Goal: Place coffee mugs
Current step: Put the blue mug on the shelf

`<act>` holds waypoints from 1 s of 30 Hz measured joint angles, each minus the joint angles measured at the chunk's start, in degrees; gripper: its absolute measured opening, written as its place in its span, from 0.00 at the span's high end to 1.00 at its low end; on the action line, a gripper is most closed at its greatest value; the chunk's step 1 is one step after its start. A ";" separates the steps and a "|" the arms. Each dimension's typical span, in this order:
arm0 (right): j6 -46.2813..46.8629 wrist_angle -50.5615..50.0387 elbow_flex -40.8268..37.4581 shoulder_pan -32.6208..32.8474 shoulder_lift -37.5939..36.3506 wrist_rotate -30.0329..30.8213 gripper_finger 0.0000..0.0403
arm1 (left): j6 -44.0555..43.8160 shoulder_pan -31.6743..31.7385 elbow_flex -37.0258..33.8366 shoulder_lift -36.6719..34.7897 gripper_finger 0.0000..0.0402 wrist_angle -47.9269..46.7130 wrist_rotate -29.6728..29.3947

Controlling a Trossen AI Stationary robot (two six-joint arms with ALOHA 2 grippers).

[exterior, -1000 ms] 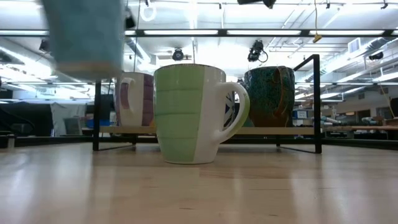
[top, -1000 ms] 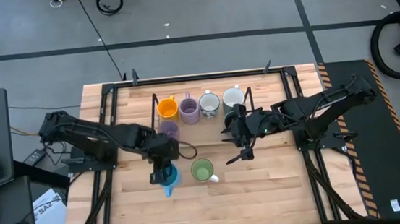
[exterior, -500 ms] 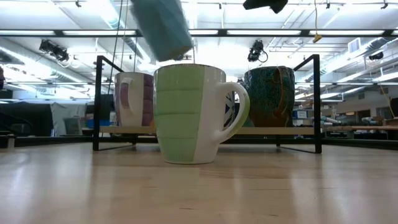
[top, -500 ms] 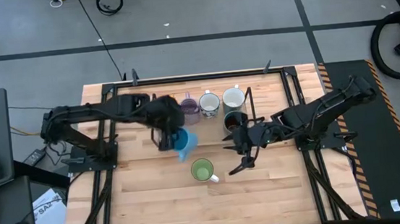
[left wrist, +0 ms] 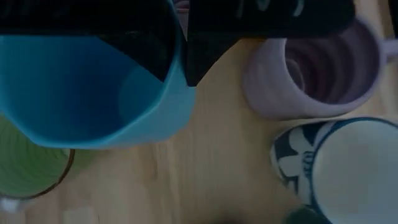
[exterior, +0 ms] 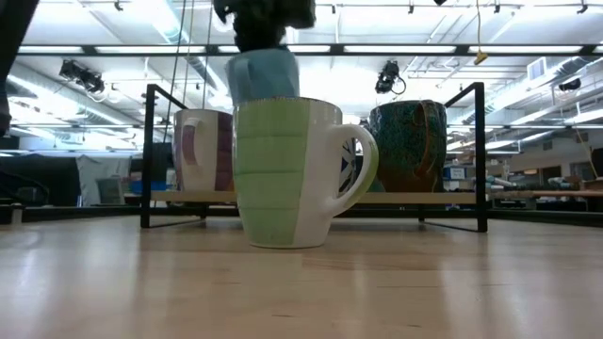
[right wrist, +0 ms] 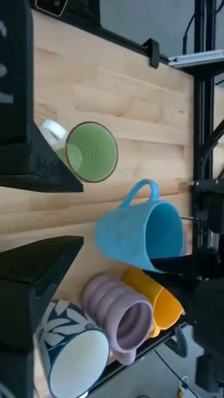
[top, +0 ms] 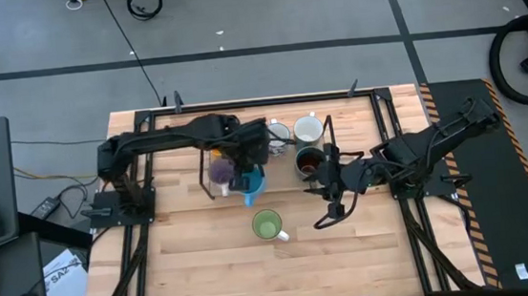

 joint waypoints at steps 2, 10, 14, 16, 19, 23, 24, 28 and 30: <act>0.22 -0.68 0.00 0.19 0.00 0.42 0.68 | 1.58 0.66 1.16 1.86 0.94 -0.98 1.07; 0.27 -1.46 0.00 1.06 -0.09 0.70 0.68 | 4.85 3.48 1.38 5.55 0.94 -1.60 3.94; 0.59 -1.69 0.00 1.05 -0.09 0.87 0.68 | 5.69 4.13 1.40 6.42 0.93 -0.57 3.95; 0.59 -1.66 0.00 1.05 -0.09 1.40 0.68 | 6.06 4.14 1.40 6.92 0.93 -0.74 3.78; 0.61 -1.52 0.00 1.04 -0.09 2.13 0.68 | 6.25 4.11 1.40 7.77 0.93 -0.37 3.88; 0.64 -1.17 0.00 1.05 -0.09 2.14 0.68 | 5.94 4.30 0.88 8.21 0.93 -0.02 3.45; 0.64 -1.06 0.00 1.05 -0.09 2.14 0.68 | 5.62 4.40 0.72 8.20 0.93 0.56 3.02; 0.62 -0.92 0.00 1.05 -0.09 1.95 0.68 | 3.40 4.80 0.68 8.20 0.92 0.85 1.67; 0.34 -0.96 0.00 1.09 -0.09 1.88 0.68 | 2.13 5.12 0.65 8.20 0.92 0.96 1.21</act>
